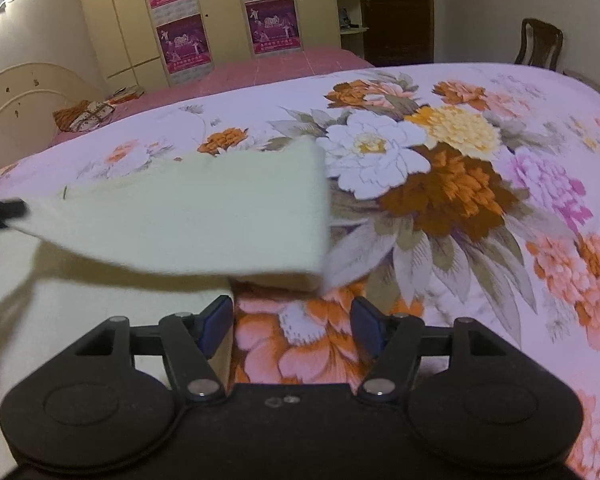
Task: Fold small clothes
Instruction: 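Lay the held sleeve across the sweater body and open the right gripper, then grasp the other sleeve cuff with the left gripper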
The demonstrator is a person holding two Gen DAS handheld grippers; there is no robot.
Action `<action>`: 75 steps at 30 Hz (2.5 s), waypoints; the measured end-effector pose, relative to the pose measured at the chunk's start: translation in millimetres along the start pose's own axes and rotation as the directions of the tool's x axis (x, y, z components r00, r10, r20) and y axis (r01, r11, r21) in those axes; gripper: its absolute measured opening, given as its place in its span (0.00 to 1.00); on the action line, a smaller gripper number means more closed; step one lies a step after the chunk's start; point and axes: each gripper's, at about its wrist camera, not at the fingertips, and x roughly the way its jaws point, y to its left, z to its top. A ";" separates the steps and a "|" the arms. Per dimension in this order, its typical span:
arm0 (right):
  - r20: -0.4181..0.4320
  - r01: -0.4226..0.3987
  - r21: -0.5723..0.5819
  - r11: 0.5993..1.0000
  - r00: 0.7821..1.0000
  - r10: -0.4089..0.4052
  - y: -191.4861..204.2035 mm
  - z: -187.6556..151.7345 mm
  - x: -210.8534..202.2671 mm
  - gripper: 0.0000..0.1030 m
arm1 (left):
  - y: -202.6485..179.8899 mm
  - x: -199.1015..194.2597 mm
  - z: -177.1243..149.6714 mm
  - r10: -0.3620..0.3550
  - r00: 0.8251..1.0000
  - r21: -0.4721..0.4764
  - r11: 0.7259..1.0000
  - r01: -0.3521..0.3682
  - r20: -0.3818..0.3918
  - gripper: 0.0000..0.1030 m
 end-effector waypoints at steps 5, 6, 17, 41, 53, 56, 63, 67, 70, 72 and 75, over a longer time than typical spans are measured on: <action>0.003 -0.033 -0.047 0.998 0.999 0.033 17.5 9.7 13.8 0.52 | 37.8 -1.3 8.3 0.118 0.993 -0.017 0.993 -0.117 0.023 0.07; -0.001 -0.035 -0.061 0.997 0.999 0.035 21.8 10.4 16.7 0.46 | 44.6 3.8 7.0 0.143 0.990 -0.016 0.990 -0.143 0.012 0.07; -0.031 -0.016 -0.008 1.000 0.999 0.016 11.0 4.8 13.2 0.04 | 58.8 -2.3 -0.6 0.282 0.959 0.046 0.958 -0.284 0.033 0.76; 0.040 0.013 -0.017 1.000 0.999 -0.012 24.4 60.0 61.6 0.30 | 56.3 18.7 11.1 0.300 0.953 0.098 0.950 -0.296 -0.038 0.85; 0.027 -0.177 -0.116 0.977 0.983 0.181 108.4 23.9 8.4 0.52 | 245.7 -89.4 24.5 0.434 0.901 -0.349 0.845 -0.404 0.008 0.69; 0.011 -0.179 -0.126 0.976 0.983 0.182 129.3 10.1 -4.5 0.55 | 288.4 -102.2 28.2 0.435 0.900 -0.447 0.810 -0.379 0.024 0.63; -0.006 -0.187 -0.148 0.971 0.982 0.188 173.1 -4.1 -11.1 0.56 | 354.6 -94.0 51.5 0.404 0.908 -0.569 0.774 -0.277 0.108 0.63; -0.007 -0.186 -0.173 0.967 0.982 0.188 192.1 -4.7 -7.4 0.56 | 371.8 -73.5 63.5 0.410 0.899 -0.583 0.772 -0.252 0.154 0.41; -0.007 -0.175 -0.191 0.966 0.984 0.177 201.3 -3.9 -2.1 0.56 | 382.4 -63.3 66.5 0.414 0.896 -0.624 0.746 -0.234 0.159 0.13; -0.009 -0.169 -0.191 0.967 0.985 0.170 204.2 -2.4 2.5 0.56 | 379.4 -62.6 69.0 0.403 0.899 -0.627 0.748 -0.215 0.172 0.05; -0.003 -0.156 -0.214 0.964 0.987 0.159 209.0 1.1 10.6 0.56 | 354.2 -63.9 85.8 0.359 0.904 -0.509 0.837 -0.202 0.232 0.05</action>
